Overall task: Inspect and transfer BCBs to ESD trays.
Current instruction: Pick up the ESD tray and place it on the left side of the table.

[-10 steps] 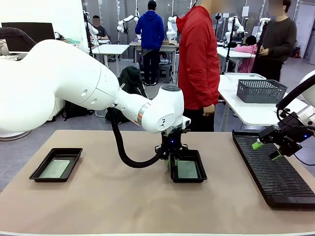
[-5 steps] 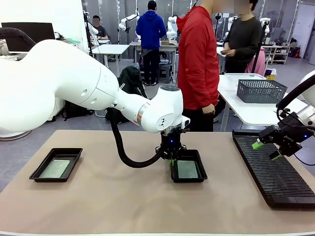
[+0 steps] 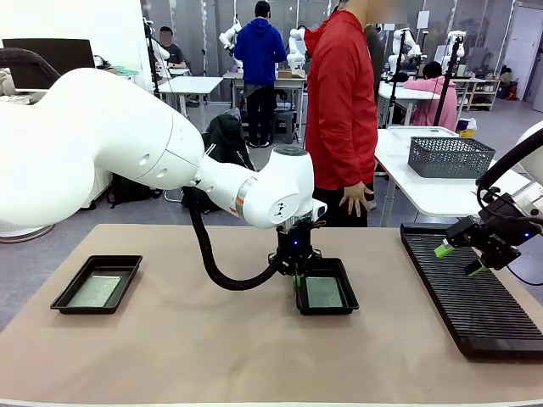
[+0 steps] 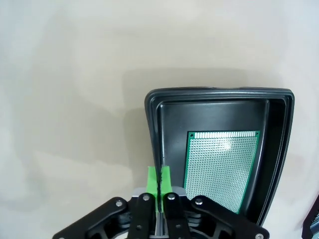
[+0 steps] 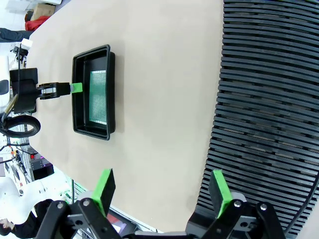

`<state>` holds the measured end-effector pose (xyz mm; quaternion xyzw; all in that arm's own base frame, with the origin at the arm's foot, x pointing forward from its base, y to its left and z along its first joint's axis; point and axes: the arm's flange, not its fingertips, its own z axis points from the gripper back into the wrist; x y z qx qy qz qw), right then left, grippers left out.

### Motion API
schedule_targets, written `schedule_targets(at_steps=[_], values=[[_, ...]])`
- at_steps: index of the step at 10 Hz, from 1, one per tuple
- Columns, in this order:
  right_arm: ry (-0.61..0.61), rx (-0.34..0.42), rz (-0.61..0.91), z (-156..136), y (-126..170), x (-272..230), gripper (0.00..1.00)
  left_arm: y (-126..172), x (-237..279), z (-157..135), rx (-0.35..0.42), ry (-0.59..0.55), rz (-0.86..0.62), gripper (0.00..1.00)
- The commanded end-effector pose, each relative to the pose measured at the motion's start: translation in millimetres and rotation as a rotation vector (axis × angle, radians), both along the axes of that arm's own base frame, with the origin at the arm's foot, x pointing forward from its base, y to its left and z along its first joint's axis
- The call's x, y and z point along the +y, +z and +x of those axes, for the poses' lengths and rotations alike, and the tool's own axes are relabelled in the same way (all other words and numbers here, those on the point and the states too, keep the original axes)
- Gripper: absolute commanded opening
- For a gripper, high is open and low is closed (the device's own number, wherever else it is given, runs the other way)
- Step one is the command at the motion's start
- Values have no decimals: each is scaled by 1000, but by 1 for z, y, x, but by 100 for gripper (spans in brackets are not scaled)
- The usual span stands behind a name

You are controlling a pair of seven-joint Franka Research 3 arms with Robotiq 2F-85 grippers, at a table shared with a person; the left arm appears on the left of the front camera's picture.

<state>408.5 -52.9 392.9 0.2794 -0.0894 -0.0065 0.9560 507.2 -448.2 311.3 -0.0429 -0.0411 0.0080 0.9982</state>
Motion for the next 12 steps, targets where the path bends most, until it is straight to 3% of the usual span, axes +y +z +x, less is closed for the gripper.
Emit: schedule_targets(at_steps=[1,8,12], values=[[-7,4,-2,-2,1,0,100,0,1,1,-8,-4,9,0],[-7,4,-2,-2,1,0,100,0,-1,0,0,-1,1,3],[-7,4,-2,-2,1,0,100,20,56,2,0,-89,-137,3]])
